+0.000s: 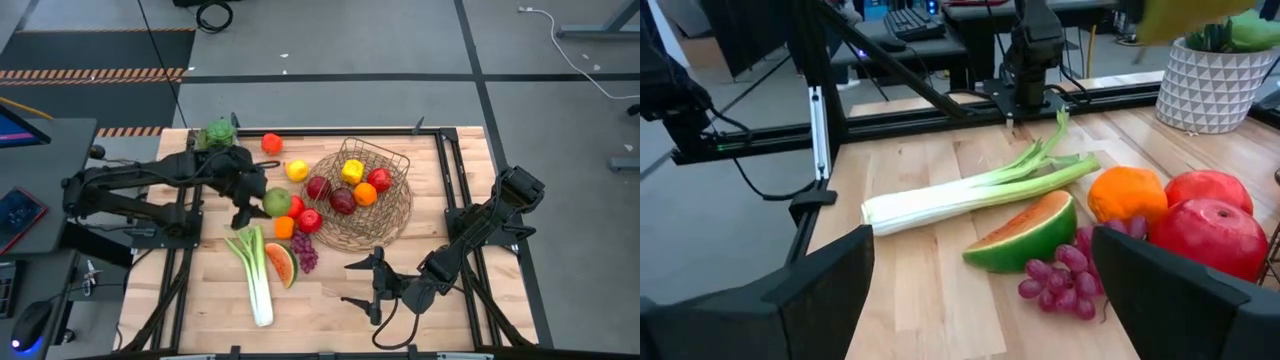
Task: Build produce basket
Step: Put the green pear into the gold wire basket
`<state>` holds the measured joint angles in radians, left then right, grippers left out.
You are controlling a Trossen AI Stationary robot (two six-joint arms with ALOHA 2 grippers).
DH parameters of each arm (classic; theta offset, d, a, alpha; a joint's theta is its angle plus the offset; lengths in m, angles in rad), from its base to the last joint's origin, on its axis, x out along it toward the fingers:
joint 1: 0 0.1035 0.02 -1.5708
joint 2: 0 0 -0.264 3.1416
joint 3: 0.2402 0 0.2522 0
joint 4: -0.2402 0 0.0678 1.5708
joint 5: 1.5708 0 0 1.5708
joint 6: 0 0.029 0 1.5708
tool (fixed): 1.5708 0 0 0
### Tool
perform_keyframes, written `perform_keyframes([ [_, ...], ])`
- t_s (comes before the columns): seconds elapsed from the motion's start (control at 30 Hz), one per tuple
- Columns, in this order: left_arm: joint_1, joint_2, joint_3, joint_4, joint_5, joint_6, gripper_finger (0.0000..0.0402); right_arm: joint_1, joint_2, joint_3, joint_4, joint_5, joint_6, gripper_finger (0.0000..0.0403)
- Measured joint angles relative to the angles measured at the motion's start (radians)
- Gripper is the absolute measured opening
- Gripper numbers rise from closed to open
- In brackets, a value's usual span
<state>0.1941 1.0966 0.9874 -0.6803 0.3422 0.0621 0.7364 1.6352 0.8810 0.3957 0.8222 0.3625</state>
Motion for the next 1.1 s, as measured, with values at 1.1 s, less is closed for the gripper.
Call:
perform_keyframes([
  [1.1,-0.074,0.000,0.000,0.417,0.458,-0.692,0.0215,-0.017,0.000,0.000,0.034,-0.001,-0.025,0.0375],
])
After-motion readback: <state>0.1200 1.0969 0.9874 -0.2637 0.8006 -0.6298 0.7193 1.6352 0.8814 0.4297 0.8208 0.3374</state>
